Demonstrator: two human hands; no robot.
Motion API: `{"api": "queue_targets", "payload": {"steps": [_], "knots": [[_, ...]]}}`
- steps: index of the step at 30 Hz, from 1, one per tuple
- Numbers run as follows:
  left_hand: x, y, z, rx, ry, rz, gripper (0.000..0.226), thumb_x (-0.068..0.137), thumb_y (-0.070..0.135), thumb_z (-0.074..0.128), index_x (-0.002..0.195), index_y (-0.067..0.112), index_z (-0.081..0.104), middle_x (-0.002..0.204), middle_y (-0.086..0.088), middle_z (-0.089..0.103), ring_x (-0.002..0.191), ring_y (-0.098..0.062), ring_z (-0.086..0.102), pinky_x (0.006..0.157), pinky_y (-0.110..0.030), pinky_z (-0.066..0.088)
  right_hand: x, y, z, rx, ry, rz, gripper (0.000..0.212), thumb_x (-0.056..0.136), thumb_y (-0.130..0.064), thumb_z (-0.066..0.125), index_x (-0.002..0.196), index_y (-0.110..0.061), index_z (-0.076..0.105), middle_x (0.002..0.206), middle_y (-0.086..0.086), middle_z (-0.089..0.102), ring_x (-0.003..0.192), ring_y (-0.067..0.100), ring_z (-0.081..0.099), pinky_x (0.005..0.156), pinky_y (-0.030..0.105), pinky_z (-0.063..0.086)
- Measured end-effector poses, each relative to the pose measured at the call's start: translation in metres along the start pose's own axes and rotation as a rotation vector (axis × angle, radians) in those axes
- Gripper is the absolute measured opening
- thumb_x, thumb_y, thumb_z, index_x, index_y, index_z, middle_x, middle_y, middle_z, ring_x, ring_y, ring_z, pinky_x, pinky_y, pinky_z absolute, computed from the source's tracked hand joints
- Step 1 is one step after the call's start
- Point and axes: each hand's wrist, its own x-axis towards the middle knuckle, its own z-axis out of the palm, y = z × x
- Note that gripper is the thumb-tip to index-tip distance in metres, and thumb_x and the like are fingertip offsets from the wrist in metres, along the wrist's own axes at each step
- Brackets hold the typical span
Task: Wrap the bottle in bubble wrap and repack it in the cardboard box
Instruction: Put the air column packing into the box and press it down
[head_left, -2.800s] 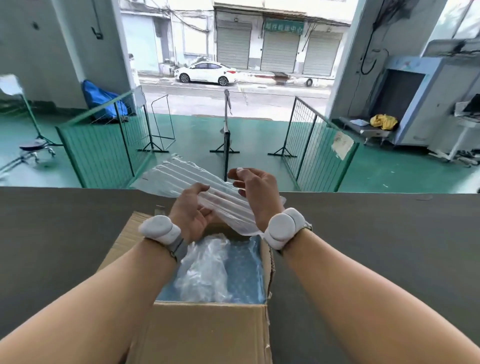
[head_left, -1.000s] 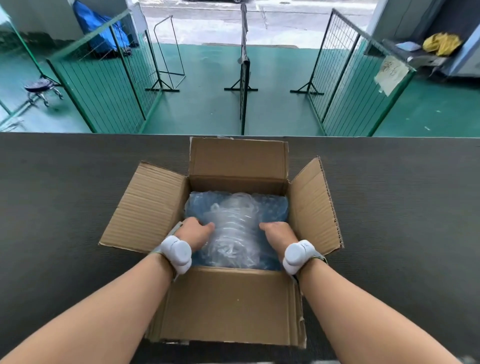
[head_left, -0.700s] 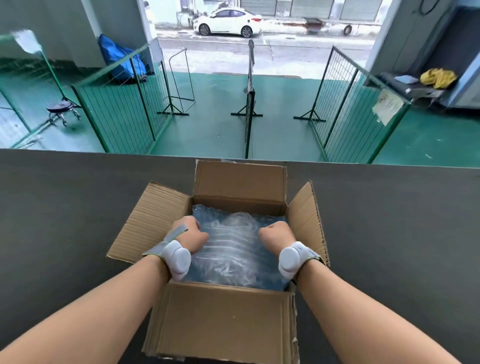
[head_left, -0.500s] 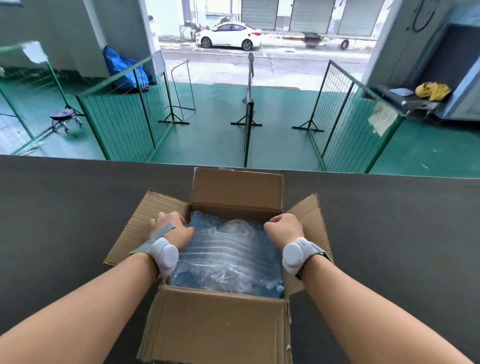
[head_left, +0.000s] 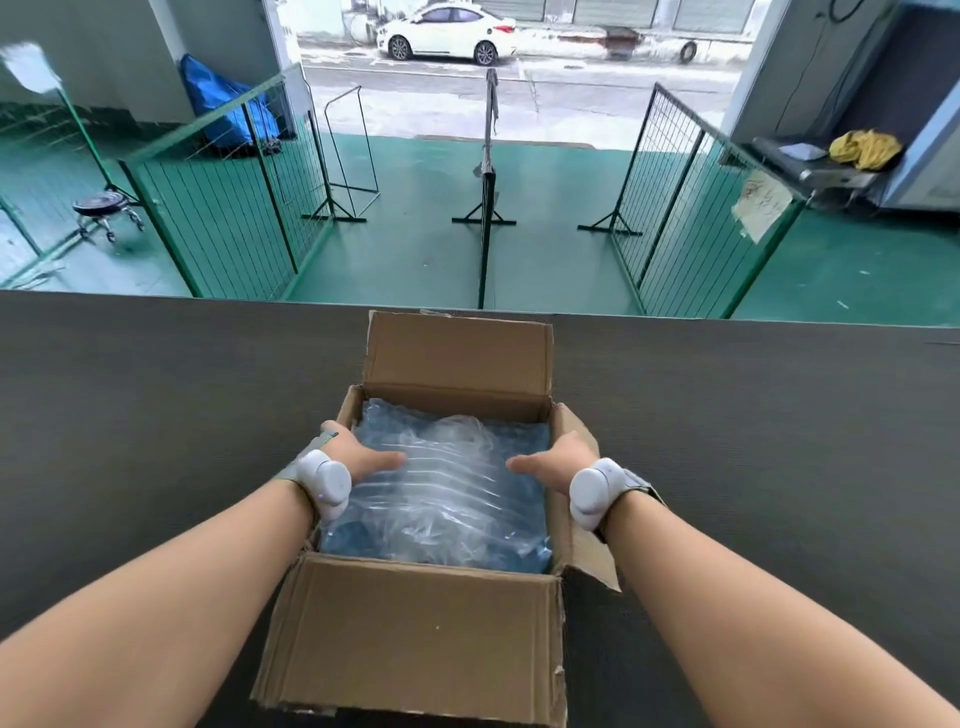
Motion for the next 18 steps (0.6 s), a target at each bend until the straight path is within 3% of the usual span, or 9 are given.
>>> {"api": "queue_targets", "payload": {"steps": [2, 5, 6, 8, 10, 11, 15, 16, 18], "knots": [[-0.001, -0.001, 0.002, -0.047, -0.011, 0.005, 0.116, 0.054, 0.064, 0.089, 0.136, -0.001, 0.039, 0.125, -0.012, 0.06, 0.102, -0.027, 0.063, 0.078, -0.036, 0.048, -0.001, -0.001, 0.002, 0.089, -0.038, -0.01, 0.128, 0.063, -0.042, 0.096, 0.158, -0.003, 0.019, 0.15, 0.015, 0.046, 0.137, 0.03, 0.052, 0.106, 0.034, 0.047], [0.004, -0.018, 0.005, -0.124, -0.063, 0.034, 0.113, 0.027, 0.079, 0.087, 0.11, 0.003, 0.072, 0.099, -0.008, 0.077, 0.085, -0.025, 0.074, 0.08, -0.043, 0.06, -0.002, 0.003, 0.007, 0.123, -0.068, 0.028, 0.133, 0.07, -0.032, 0.095, 0.16, -0.007, 0.0, 0.152, 0.019, 0.045, 0.137, 0.034, 0.052, 0.106, 0.04, 0.048], [0.004, -0.024, 0.006, -0.144, -0.073, 0.027, 0.109, 0.027, 0.079, 0.087, 0.104, 0.004, 0.076, 0.091, -0.006, 0.078, 0.081, -0.023, 0.075, 0.081, -0.043, 0.06, -0.001, 0.007, 0.011, 0.125, -0.07, 0.02, 0.13, 0.069, -0.031, 0.096, 0.159, -0.009, 0.004, 0.148, 0.018, 0.049, 0.133, 0.035, 0.055, 0.102, 0.04, 0.05], [-0.005, -0.034, 0.005, -0.202, -0.106, -0.019, 0.099, 0.035, 0.075, 0.089, 0.102, 0.004, 0.077, 0.096, -0.008, 0.079, 0.087, -0.026, 0.075, 0.087, -0.044, 0.059, 0.002, 0.019, 0.02, 0.144, -0.061, -0.004, 0.12, 0.056, -0.034, 0.101, 0.15, -0.015, 0.029, 0.135, 0.012, 0.062, 0.12, 0.032, 0.065, 0.095, 0.04, 0.056], [-0.015, -0.043, 0.009, -0.233, -0.127, -0.063, 0.092, 0.047, 0.072, 0.087, 0.107, 0.004, 0.073, 0.108, -0.011, 0.077, 0.097, -0.029, 0.072, 0.094, -0.044, 0.057, 0.016, 0.038, 0.027, 0.208, -0.069, -0.035, 0.103, 0.035, -0.04, 0.106, 0.125, -0.017, 0.061, 0.116, 0.006, 0.076, 0.1, 0.025, 0.076, 0.089, 0.043, 0.063], [-0.022, -0.047, 0.01, -0.231, -0.13, -0.09, 0.09, 0.052, 0.072, 0.084, 0.109, 0.004, 0.071, 0.111, -0.01, 0.074, 0.099, -0.028, 0.07, 0.096, -0.041, 0.055, 0.017, 0.043, 0.028, 0.223, -0.091, -0.041, 0.09, 0.034, -0.037, 0.106, 0.114, -0.016, 0.071, 0.108, 0.005, 0.08, 0.093, 0.024, 0.078, 0.086, 0.044, 0.065], [-0.038, -0.059, 0.015, -0.308, -0.165, -0.109, 0.051, 0.069, 0.058, 0.083, 0.08, 0.012, 0.062, 0.106, -0.003, 0.065, 0.095, -0.021, 0.059, 0.087, -0.03, 0.044, -0.018, 0.036, 0.022, 0.221, -0.15, 0.03, 0.048, 0.055, -0.023, 0.103, 0.088, -0.007, 0.072, 0.088, 0.008, 0.077, 0.078, 0.024, 0.075, 0.074, 0.036, 0.063], [-0.038, -0.058, 0.013, -0.312, -0.157, -0.099, 0.053, 0.069, 0.058, 0.083, 0.08, 0.011, 0.061, 0.105, -0.004, 0.064, 0.094, -0.021, 0.058, 0.086, -0.03, 0.042, -0.019, 0.034, 0.021, 0.214, -0.159, 0.029, 0.05, 0.053, -0.026, 0.104, 0.086, -0.007, 0.071, 0.087, 0.008, 0.077, 0.077, 0.024, 0.075, 0.074, 0.036, 0.064], [-0.036, -0.054, 0.013, -0.338, -0.137, -0.088, 0.062, 0.065, 0.063, 0.083, 0.091, 0.011, 0.063, 0.108, -0.006, 0.066, 0.093, -0.022, 0.06, 0.084, -0.032, 0.044, -0.026, 0.032, 0.01, 0.204, -0.177, 0.03, 0.079, 0.032, -0.041, 0.107, 0.095, -0.006, 0.073, 0.093, 0.009, 0.08, 0.083, 0.027, 0.078, 0.083, 0.041, 0.065]]}}
